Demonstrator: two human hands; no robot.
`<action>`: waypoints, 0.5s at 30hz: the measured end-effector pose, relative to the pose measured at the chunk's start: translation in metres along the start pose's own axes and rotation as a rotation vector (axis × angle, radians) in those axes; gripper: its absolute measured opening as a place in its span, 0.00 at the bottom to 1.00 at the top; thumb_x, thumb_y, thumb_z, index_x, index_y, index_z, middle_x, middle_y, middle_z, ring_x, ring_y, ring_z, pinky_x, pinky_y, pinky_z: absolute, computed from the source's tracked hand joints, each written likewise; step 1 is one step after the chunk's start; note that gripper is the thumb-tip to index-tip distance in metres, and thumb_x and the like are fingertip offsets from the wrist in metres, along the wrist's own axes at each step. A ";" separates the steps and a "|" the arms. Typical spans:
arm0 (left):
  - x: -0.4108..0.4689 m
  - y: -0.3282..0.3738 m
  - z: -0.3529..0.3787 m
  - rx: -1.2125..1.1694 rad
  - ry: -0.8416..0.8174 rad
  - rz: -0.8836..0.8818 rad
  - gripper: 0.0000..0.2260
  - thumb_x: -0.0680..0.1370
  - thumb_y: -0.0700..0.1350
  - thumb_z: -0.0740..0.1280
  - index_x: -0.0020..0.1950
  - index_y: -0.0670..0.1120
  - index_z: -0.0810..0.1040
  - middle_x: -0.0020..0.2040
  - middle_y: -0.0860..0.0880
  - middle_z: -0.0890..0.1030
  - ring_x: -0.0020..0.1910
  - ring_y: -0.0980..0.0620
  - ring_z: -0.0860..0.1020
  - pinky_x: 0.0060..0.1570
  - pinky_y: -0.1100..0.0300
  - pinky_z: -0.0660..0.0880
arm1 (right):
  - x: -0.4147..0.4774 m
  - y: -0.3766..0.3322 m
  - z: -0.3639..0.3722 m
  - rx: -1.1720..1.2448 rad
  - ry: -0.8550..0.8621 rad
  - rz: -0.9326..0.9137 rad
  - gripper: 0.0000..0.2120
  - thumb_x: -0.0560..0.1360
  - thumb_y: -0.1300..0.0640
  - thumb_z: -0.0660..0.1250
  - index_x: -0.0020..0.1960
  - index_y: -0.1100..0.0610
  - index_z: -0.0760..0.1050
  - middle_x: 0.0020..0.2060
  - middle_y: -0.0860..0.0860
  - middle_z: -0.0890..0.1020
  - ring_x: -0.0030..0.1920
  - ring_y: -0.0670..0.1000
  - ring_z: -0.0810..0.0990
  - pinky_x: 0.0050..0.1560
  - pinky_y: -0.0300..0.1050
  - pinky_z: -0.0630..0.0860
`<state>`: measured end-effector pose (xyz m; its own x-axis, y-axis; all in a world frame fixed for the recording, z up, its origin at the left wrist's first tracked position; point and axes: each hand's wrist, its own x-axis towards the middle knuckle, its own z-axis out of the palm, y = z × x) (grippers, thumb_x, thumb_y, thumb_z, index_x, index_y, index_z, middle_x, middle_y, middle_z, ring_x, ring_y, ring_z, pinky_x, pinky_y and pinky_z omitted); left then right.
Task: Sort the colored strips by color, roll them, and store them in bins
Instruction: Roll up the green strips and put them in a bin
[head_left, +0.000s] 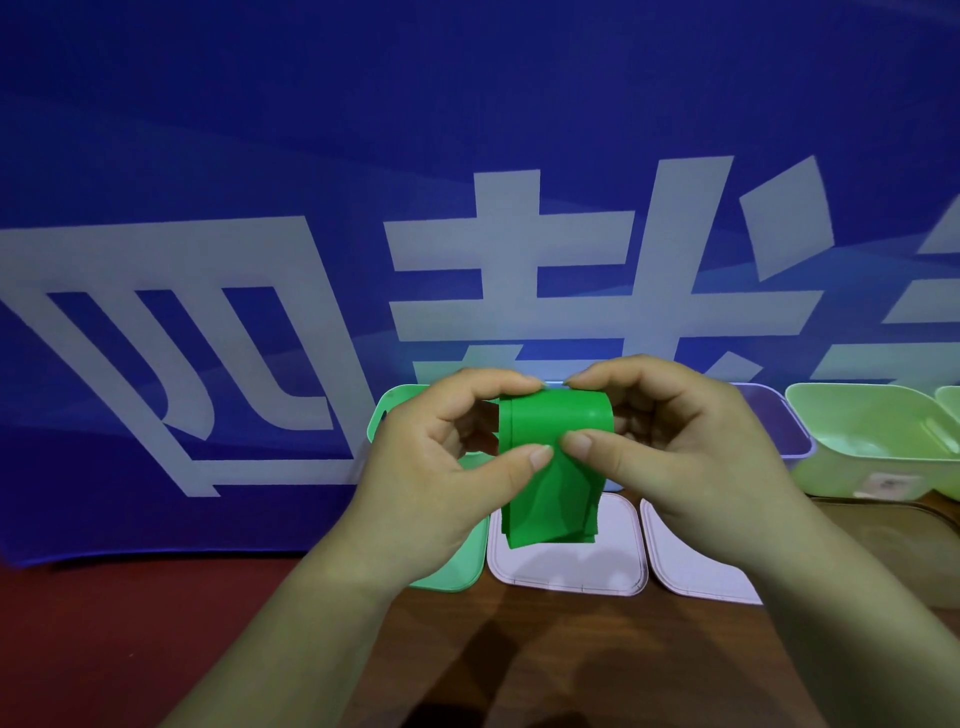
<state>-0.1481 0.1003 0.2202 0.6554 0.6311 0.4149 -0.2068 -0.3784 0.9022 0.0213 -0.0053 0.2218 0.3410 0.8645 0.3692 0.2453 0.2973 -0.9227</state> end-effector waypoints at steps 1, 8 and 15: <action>0.000 0.000 0.000 -0.004 0.001 0.003 0.17 0.71 0.40 0.76 0.58 0.52 0.81 0.55 0.45 0.83 0.55 0.40 0.81 0.54 0.42 0.80 | 0.000 0.000 0.000 0.006 0.002 0.007 0.23 0.60 0.37 0.78 0.51 0.45 0.81 0.46 0.54 0.84 0.45 0.67 0.79 0.44 0.64 0.80; 0.001 -0.001 0.001 -0.038 0.009 -0.023 0.16 0.70 0.45 0.75 0.57 0.53 0.82 0.52 0.46 0.84 0.53 0.40 0.81 0.53 0.39 0.80 | 0.001 0.001 0.000 -0.004 -0.010 0.034 0.17 0.62 0.44 0.77 0.50 0.45 0.82 0.44 0.52 0.84 0.44 0.64 0.79 0.42 0.57 0.80; 0.001 -0.005 0.003 -0.114 0.044 -0.085 0.16 0.70 0.39 0.76 0.56 0.47 0.82 0.50 0.42 0.84 0.51 0.38 0.81 0.51 0.48 0.81 | 0.000 0.004 -0.004 -0.067 -0.074 0.002 0.21 0.65 0.42 0.77 0.56 0.44 0.79 0.52 0.52 0.83 0.49 0.57 0.84 0.52 0.59 0.81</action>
<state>-0.1446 0.1007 0.2157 0.6424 0.6876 0.3386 -0.2344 -0.2444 0.9409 0.0264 -0.0056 0.2188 0.2744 0.8933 0.3560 0.3054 0.2701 -0.9131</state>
